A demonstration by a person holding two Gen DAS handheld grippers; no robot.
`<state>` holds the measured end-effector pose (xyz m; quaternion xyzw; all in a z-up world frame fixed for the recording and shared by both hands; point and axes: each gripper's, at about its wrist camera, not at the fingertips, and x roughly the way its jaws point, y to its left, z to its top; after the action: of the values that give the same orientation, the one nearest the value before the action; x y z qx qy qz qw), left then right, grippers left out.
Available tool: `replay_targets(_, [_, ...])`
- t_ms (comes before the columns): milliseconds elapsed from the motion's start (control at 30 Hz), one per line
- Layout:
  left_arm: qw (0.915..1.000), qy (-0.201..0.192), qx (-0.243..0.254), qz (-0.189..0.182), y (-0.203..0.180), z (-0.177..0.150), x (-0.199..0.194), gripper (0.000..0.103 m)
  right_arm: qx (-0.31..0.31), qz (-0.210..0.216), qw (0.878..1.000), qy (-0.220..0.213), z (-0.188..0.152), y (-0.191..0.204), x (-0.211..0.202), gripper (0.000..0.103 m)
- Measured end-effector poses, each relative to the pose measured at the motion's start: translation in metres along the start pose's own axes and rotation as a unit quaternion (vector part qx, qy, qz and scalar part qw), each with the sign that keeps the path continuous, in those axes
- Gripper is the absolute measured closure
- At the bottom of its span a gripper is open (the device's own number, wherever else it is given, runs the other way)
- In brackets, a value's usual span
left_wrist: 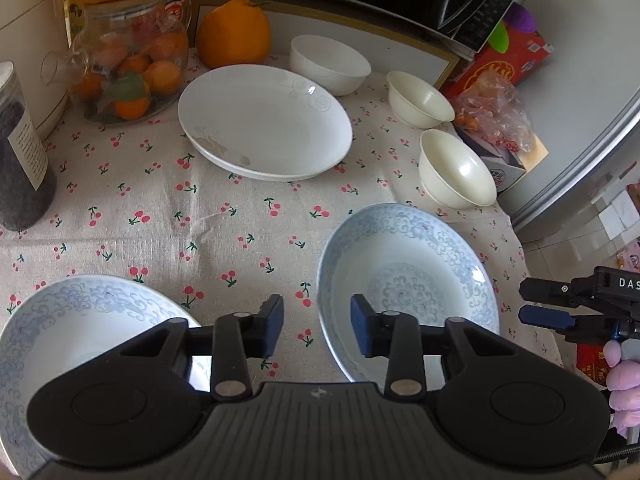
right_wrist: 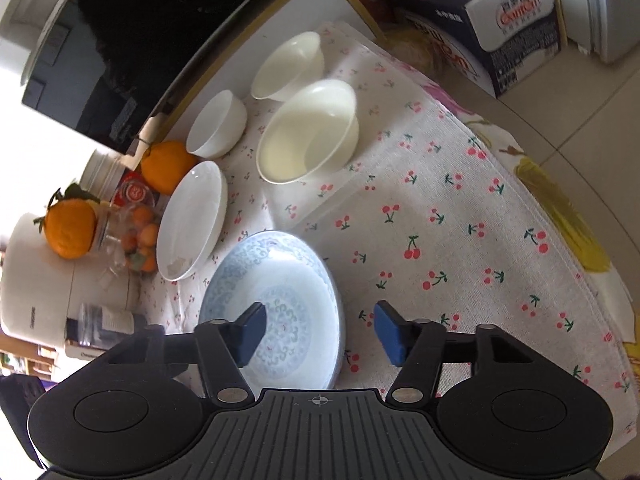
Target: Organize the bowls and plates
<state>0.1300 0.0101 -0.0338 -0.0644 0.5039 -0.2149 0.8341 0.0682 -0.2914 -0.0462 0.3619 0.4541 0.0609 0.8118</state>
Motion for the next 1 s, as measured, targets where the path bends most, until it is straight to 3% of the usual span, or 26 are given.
replay_targets(100, [0.9999, 0.009, -0.008, -0.001, 0.003, 0.001, 0.007, 0.082, 0.008, -0.013, 1.000, 0.004, 0.000, -0.001, 0.009, 0.062])
replay_targets(333, [0.9993, 0.028, -0.021, -0.012, 0.003, 0.001, 0.017, 0.088, 0.041, -0.021, 0.999, 0.020, -0.003, -0.007, 0.026, 0.078])
replay_targets(733, [0.9984, 0.045, -0.034, -0.005, 0.002, 0.000, 0.031, 0.095, 0.052, -0.039, 0.998, 0.023, -0.008, -0.007, 0.043, 0.094])
replay_targets(1000, [0.9991, 0.035, -0.024, -0.004, 0.000, -0.004, 0.028, 0.096, 0.042, -0.035, 0.998, 0.017, -0.008, -0.006, 0.046, 0.095])
